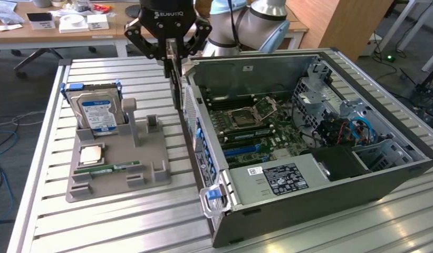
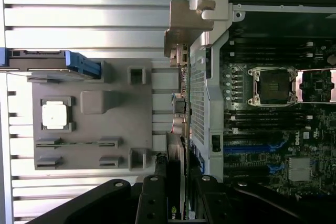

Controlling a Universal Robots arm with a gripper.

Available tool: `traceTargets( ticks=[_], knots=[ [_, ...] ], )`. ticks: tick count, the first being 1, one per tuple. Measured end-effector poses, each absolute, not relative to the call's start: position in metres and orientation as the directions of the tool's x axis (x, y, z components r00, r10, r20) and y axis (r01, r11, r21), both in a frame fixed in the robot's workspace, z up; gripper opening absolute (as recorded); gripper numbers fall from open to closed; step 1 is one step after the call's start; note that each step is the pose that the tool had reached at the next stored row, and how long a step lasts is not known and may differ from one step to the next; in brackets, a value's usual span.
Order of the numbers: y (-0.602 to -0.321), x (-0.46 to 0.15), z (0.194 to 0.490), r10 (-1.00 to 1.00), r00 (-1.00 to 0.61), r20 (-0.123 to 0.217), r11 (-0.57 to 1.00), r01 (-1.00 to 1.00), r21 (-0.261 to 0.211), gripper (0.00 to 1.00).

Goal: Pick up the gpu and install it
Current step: 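Pick up the gpu and move the gpu toward the slot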

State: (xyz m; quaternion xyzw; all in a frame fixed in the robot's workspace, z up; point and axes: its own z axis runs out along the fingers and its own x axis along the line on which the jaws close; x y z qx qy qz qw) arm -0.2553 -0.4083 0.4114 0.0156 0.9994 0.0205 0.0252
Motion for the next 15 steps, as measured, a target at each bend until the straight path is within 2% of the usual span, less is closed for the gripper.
traceTargets(
  ticks=[15],
  knots=[
    [-0.408,-0.235,0.411,0.032,-0.998,-0.05,0.999,0.03,0.042,0.26]
  ],
)
